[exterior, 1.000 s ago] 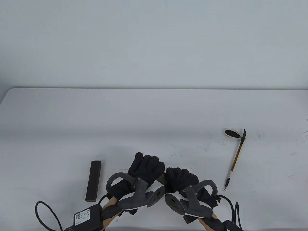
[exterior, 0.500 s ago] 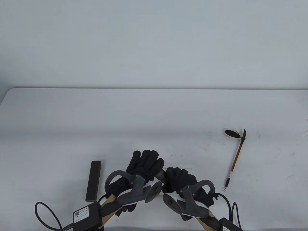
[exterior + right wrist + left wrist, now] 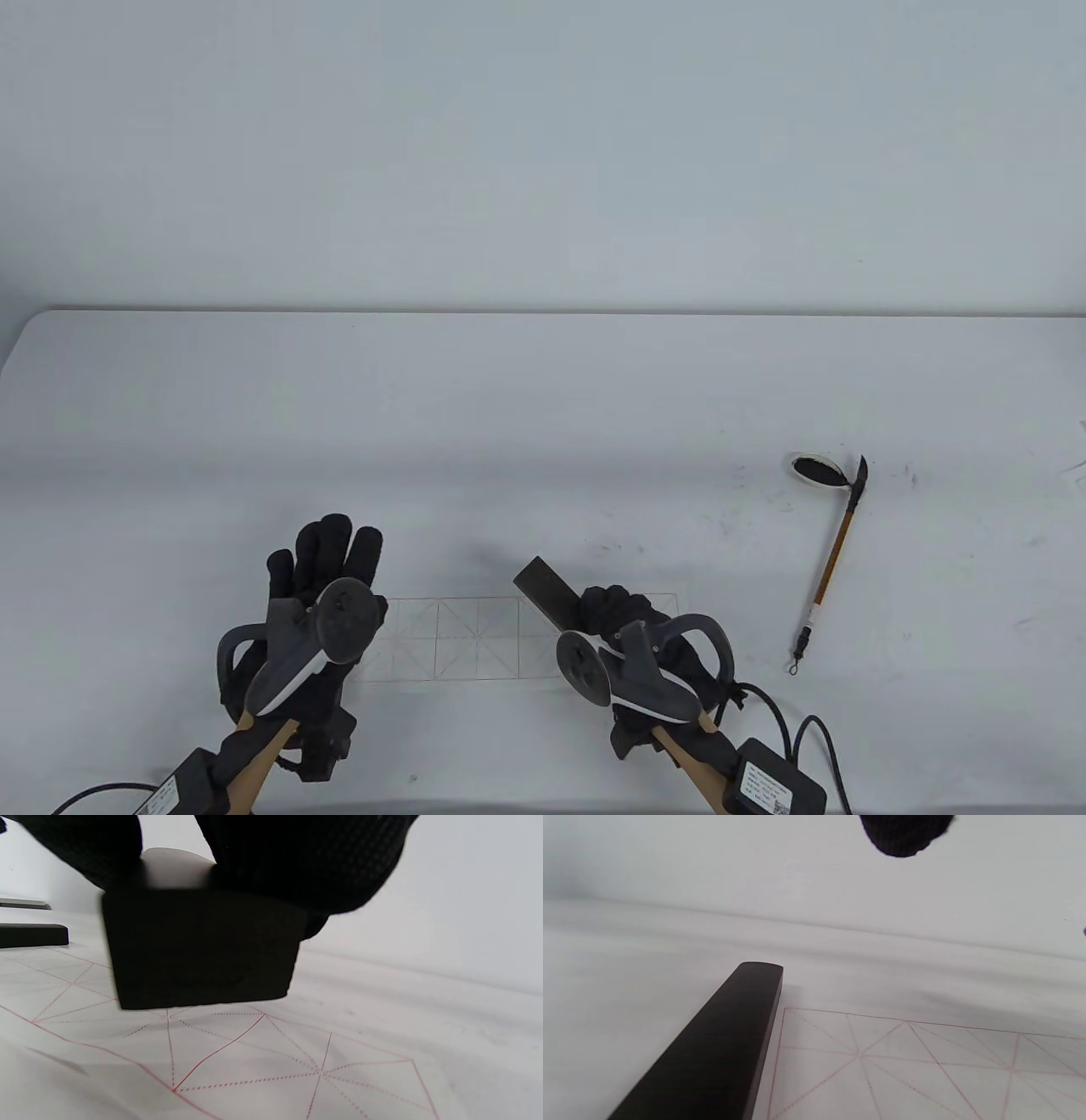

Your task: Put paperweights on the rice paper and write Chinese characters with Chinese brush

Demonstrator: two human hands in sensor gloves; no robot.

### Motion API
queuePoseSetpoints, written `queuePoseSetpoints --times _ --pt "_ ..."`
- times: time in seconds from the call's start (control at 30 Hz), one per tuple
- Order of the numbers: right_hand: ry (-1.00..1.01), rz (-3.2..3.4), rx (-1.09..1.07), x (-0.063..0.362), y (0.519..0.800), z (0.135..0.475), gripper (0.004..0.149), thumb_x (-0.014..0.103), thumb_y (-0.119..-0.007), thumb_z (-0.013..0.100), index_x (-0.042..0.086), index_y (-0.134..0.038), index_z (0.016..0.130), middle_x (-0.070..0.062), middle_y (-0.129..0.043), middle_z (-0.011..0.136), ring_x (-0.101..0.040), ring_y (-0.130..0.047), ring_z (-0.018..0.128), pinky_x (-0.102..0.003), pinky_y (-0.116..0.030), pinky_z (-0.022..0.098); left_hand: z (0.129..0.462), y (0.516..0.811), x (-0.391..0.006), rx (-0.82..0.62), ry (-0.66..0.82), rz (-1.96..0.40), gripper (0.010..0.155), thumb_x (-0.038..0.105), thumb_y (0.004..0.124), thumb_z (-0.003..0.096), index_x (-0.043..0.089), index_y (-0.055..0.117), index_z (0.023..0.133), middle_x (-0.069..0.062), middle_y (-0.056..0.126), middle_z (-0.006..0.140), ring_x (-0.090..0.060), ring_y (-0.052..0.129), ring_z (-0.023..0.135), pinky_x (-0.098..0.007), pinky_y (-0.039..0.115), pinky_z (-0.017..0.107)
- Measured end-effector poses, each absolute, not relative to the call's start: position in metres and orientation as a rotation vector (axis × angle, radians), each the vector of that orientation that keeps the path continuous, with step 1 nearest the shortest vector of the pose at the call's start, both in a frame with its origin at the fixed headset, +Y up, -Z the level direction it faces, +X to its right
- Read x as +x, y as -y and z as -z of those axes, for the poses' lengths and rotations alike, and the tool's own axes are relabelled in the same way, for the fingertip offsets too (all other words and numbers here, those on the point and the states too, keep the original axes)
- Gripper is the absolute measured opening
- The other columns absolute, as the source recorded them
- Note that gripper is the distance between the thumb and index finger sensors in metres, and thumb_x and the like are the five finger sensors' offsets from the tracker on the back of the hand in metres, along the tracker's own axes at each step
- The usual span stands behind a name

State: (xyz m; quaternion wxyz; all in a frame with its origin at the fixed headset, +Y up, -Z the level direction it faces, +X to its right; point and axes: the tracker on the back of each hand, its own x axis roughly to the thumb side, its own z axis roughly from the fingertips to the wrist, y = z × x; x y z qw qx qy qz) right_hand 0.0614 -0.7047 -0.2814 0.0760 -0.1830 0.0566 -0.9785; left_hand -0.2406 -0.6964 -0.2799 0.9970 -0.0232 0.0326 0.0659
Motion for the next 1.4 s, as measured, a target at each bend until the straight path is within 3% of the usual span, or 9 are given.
queuePoseSetpoints --times 0.1,0.57,1.03,1.4 --pt "-0.137 2.898 -0.528 0.058 0.713 0.285 0.07 0.055 -0.075 0.046 0.002 -0.076 0.091 -0.02 -0.089 0.074 -0.025 -0.095 0.052 -0.029 -0.085 0.033 0.284 0.701 -0.249 -0.108 -0.102 -0.117 0.077 0.05 0.058 0.0562 0.043 0.01 0.117 0.004 0.002 0.127 -0.027 0.01 0.124 -0.048 0.009 0.089" --pt "0.048 2.842 -0.482 0.045 0.741 0.292 0.07 0.055 -0.074 0.046 0.002 -0.075 0.092 -0.02 -0.088 0.075 -0.025 -0.094 0.053 -0.029 -0.085 0.034 0.277 0.704 -0.251 -0.101 -0.063 -0.127 0.082 0.054 0.059 0.0531 0.041 0.009 0.117 0.001 0.003 0.127 -0.029 0.011 0.123 -0.048 0.011 0.088" --pt "0.179 2.885 -0.411 0.053 0.738 0.291 0.069 0.052 -0.074 0.048 0.001 -0.072 0.094 -0.021 -0.085 0.079 -0.027 -0.092 0.057 -0.031 -0.084 0.037 0.275 0.704 -0.252 -0.118 -0.061 -0.122 0.084 0.056 0.059 0.0519 0.04 0.01 0.118 0.0 0.003 0.127 -0.03 0.012 0.123 -0.048 0.012 0.088" --pt "0.307 2.948 -0.167 0.094 0.735 0.293 0.069 0.05 -0.074 0.049 -0.001 -0.07 0.095 -0.023 -0.084 0.079 -0.028 -0.092 0.058 -0.033 -0.084 0.037 0.275 0.705 -0.252 -0.138 -0.072 -0.125 0.084 0.056 0.059 0.0518 0.04 0.01 0.118 -0.001 0.003 0.127 -0.031 0.012 0.123 -0.049 0.012 0.088"
